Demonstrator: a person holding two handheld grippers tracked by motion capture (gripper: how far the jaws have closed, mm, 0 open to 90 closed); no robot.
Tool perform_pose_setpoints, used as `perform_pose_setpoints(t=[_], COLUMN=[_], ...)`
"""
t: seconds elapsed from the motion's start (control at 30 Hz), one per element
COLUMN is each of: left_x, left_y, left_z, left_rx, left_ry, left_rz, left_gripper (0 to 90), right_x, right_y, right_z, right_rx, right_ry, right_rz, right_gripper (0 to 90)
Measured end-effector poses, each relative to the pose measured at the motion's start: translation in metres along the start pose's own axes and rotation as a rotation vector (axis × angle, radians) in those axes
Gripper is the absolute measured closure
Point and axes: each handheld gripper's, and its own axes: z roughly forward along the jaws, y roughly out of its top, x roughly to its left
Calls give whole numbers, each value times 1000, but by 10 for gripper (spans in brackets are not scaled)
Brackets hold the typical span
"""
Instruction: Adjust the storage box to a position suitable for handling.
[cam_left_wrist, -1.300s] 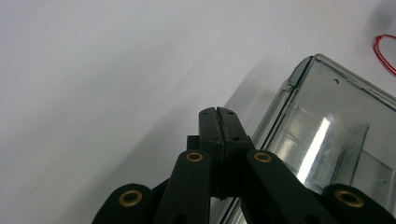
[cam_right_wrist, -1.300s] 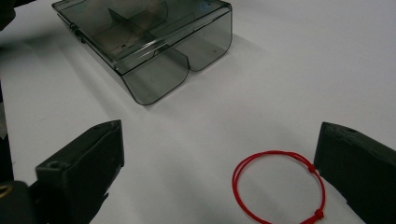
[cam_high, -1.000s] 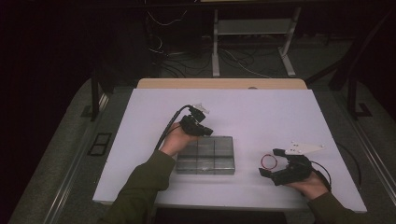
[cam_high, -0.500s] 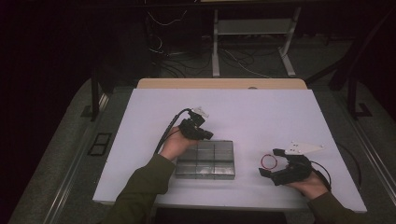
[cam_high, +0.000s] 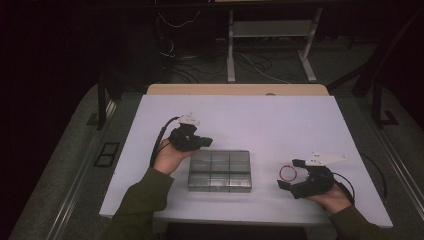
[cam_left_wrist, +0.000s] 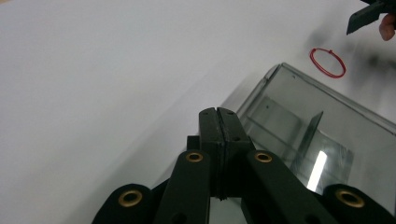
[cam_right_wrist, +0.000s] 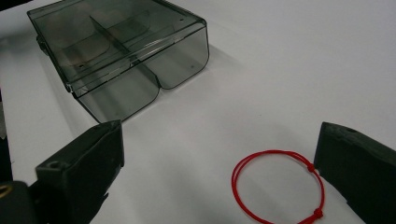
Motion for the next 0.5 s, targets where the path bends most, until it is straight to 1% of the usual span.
perform_pose_setpoints(t=[0.1, 0.17, 0.33, 0.43, 0.5], left_x=[0, 0, -3, -5, -5], left_y=[-9, -15, -29, -39, -46], left_z=[-10, -18, -31, -38, -42], left_rx=[-11, -27, -44, -47, -47], left_ry=[18, 30, 54, 61, 68], left_rz=[-7, -13, -27, -40, -41], left_gripper=[890, 890, 890, 889, 889], right_x=[0, 0, -1, 0, 0], right_y=[0, 0, 0, 0, 0], right_z=[1, 1, 1, 0, 1], right_rx=[1, 0, 1, 1, 1], right_ry=[1, 0, -1, 0, 0], right_rz=[-1, -2, -1, -1, -3], right_gripper=[15, 15, 15, 15, 15])
